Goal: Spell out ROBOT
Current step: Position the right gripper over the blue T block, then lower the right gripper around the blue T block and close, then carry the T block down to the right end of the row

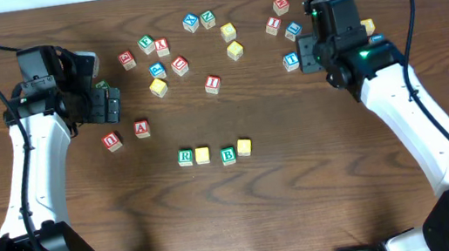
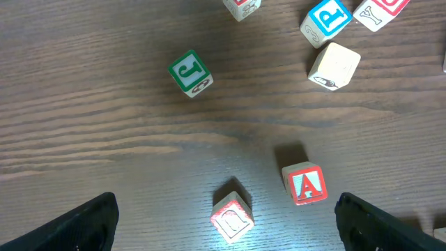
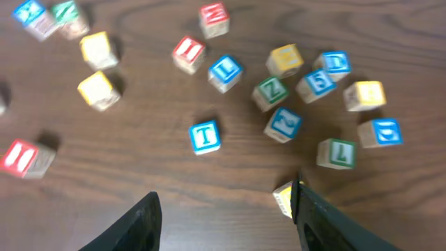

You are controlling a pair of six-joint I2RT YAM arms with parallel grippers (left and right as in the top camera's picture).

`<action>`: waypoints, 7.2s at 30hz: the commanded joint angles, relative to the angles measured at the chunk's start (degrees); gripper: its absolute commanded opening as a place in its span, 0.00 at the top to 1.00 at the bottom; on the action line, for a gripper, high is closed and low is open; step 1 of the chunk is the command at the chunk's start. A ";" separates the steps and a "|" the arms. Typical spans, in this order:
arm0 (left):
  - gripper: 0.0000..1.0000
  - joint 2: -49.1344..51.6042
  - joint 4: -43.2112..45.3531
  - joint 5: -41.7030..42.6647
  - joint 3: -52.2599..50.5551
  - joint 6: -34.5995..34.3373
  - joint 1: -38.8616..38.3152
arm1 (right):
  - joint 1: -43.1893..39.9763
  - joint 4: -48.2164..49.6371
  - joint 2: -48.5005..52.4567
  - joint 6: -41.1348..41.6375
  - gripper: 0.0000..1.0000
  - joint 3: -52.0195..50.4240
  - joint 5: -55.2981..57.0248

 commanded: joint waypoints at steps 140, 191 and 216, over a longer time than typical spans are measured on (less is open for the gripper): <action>0.02 0.66 -0.17 0.66 1.25 0.33 -0.07 | -3.23 -5.75 36.76 -4.31 0.73 24.52 -9.20; 0.03 0.66 -0.17 0.66 1.25 0.33 -0.07 | 5.64 -19.10 22.62 4.59 0.99 19.26 -6.54; 0.02 0.66 -0.17 0.66 1.25 0.33 -0.07 | 23.67 -3.58 -0.76 26.93 0.99 -16.44 1.57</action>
